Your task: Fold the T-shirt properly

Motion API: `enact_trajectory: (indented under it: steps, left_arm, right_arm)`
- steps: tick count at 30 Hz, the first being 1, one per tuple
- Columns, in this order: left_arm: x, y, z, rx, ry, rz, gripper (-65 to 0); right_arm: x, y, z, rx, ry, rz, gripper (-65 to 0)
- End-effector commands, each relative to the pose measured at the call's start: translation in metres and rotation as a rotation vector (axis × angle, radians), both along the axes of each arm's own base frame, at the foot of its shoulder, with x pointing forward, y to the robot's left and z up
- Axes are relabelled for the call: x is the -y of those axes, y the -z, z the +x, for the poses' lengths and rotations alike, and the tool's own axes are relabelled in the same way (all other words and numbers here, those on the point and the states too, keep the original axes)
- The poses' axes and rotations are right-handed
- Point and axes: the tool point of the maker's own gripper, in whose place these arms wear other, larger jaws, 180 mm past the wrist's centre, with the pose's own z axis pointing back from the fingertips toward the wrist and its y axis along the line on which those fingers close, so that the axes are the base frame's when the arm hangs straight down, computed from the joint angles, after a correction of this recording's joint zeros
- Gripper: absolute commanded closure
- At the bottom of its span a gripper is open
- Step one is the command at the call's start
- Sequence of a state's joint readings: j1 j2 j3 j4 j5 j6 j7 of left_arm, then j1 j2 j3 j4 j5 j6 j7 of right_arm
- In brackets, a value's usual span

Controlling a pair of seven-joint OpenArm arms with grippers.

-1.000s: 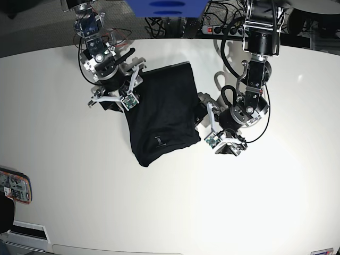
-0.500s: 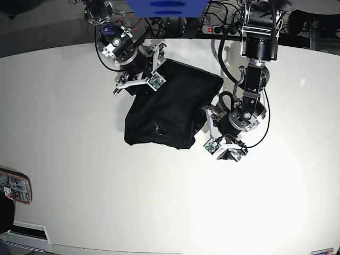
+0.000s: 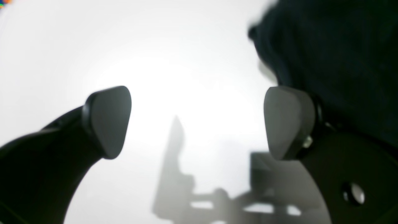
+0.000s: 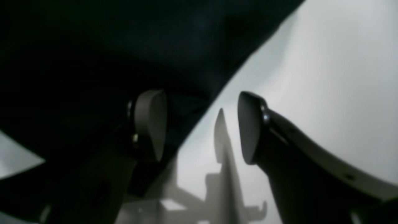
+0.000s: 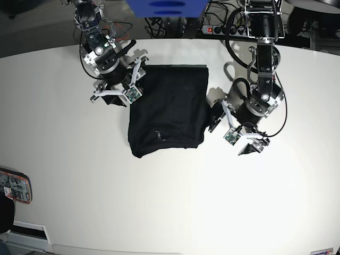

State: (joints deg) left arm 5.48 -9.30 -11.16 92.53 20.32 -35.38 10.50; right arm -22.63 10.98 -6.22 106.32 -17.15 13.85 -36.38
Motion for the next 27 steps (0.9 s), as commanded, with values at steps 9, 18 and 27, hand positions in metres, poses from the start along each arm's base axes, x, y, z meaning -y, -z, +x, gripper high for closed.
enact_trajectory:
  steps: [9,18,27]
  left_arm:
    - [-0.025,-0.091,-0.003,0.255,-0.059,0.041,-65.0]
    - [0.02,-0.127,-0.043,0.41,0.067,-0.225,-65.0]
    - [0.035,-0.161,-0.095,0.598,0.149,-0.508,-65.0]
  right_arm:
    - [0.013,-0.036,0.027,0.152,0.036,0.032,-34.6]
    - [0.014,-0.144,0.088,0.661,-0.014,0.232,-34.6]
    - [0.054,-0.169,0.063,0.861,0.012,0.282,-34.6]
